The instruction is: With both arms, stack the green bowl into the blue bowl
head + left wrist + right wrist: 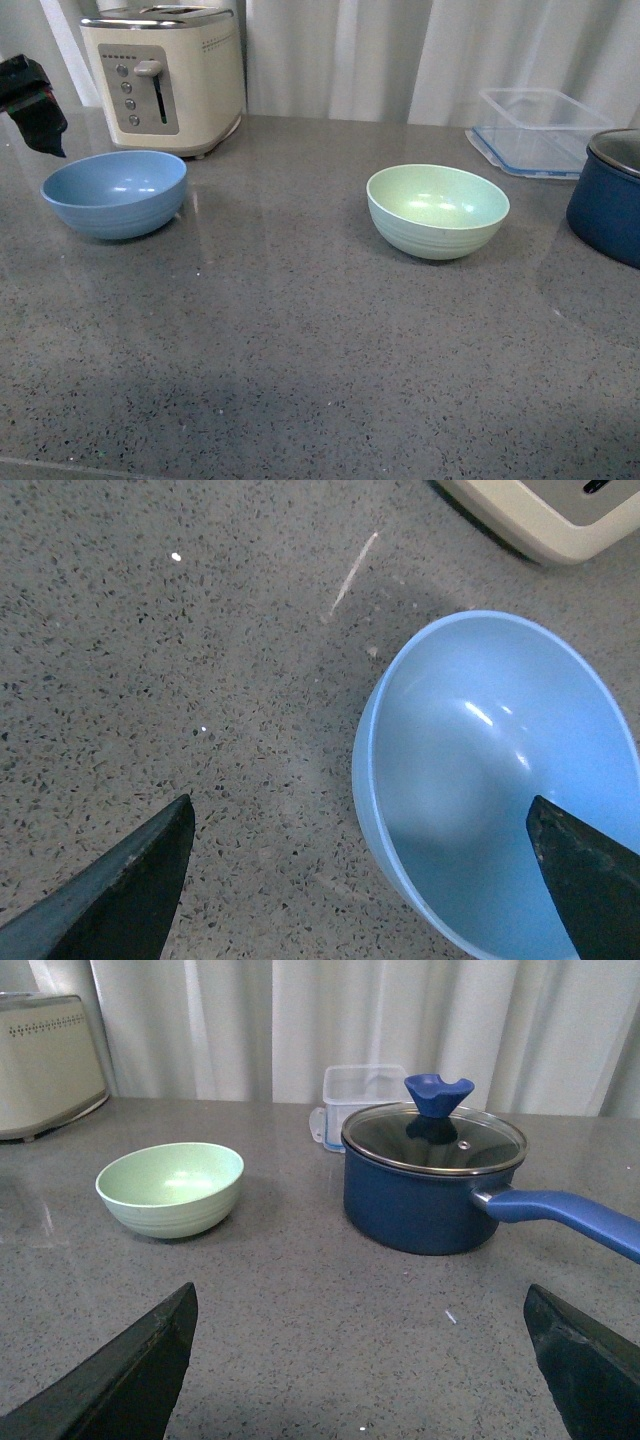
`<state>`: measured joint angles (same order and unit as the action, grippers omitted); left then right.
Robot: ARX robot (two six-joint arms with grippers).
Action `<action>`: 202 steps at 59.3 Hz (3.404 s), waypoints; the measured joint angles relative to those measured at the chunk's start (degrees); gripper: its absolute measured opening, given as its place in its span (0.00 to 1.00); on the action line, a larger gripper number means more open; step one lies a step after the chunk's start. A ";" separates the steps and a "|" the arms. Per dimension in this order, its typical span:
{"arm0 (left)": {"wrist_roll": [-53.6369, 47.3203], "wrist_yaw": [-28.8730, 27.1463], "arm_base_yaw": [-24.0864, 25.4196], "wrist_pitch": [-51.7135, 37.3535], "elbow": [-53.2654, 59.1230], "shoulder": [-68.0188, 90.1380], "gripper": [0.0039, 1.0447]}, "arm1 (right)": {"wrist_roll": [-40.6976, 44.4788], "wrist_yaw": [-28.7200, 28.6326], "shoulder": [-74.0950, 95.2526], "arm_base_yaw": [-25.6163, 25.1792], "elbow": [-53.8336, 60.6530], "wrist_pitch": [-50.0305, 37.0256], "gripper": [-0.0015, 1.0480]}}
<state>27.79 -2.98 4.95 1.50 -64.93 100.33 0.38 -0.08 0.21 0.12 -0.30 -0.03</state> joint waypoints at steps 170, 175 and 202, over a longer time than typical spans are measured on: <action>-1.31 -2.03 -20.85 -14.29 -1.70 -0.66 0.69 | 0.02 0.00 0.00 0.00 0.00 0.00 0.90; -10.43 -10.29 -21.42 -29.00 8.81 -11.56 0.65 | 0.00 0.00 0.00 0.00 0.00 0.00 0.90; -26.95 -5.14 -13.53 -46.93 44.15 -34.27 0.03 | 0.00 0.00 0.00 0.00 0.00 0.00 0.90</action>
<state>0.84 -8.12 -8.58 -45.43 -20.78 66.06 0.38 -0.08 0.21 0.12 -0.30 -0.03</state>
